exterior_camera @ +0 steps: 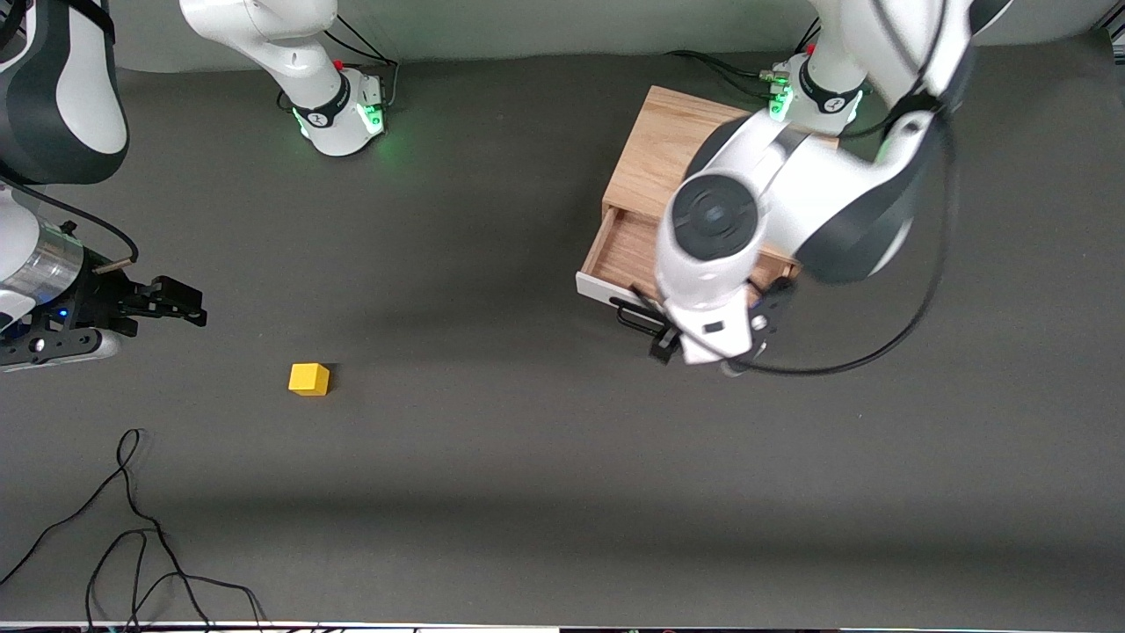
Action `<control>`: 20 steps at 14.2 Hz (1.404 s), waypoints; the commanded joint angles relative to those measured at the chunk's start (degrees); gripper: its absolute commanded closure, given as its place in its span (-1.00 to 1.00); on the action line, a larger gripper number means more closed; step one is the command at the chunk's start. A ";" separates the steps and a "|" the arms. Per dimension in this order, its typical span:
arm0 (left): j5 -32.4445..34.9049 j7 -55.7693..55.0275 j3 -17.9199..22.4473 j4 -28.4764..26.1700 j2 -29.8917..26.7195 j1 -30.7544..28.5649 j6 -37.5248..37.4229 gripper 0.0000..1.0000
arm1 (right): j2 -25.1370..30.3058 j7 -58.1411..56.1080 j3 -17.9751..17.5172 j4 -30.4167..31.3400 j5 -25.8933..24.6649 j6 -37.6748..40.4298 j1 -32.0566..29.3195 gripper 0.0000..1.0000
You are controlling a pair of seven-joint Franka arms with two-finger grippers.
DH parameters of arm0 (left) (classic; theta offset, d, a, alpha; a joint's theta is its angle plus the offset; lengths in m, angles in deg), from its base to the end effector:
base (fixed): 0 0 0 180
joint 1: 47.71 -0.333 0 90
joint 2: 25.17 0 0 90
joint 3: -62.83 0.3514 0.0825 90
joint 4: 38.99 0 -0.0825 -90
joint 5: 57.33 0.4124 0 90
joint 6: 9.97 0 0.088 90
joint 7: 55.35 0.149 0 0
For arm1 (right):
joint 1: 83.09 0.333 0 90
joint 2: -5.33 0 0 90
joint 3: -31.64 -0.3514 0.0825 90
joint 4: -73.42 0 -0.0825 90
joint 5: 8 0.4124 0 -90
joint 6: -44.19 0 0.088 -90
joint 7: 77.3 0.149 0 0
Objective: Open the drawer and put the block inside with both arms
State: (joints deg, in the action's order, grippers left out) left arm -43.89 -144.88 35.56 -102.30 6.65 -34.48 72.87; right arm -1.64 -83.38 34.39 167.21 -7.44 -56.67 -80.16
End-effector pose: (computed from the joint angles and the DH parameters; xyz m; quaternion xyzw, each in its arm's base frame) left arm 0.6231 -0.3692 0.4964 -0.8955 -0.4377 0.0404 0.0703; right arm 0.6333 0.0046 0.5271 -0.9985 -0.0539 -0.0010 0.0018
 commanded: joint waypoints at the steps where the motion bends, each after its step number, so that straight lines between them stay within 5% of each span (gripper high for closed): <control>1: -6.65 16.86 0.29 -2.16 -9.81 -7.83 -7.93 -1.00 | -0.67 -0.51 0.42 0.07 1.20 -1.18 0.15 -1.00; 10: -9.21 64.16 0.91 -19.21 -27.15 -28.41 -10.94 -1.00 | -2.68 -0.42 0.85 15.71 4.60 -22.87 -0.02 -1.00; 16: -9.65 80.19 2.31 -34.93 -36.46 -32.91 -1.20 -1.00 | -14.90 -0.86 0.77 19.66 7.00 -38.16 0.68 -1.00; 20: -10.89 88.63 5.12 -35.48 -36.65 -32.82 2.75 -1.00 | -19.39 -0.95 0.85 21.86 6.56 -42.57 2.61 -1.00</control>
State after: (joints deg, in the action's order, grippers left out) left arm -53.75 -60.74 40.07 -135.19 -27.35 -66.63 72.47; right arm -20.41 -83.38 34.85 188.06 -2.08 -97.57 -78.37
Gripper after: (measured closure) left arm 0.000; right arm 0.000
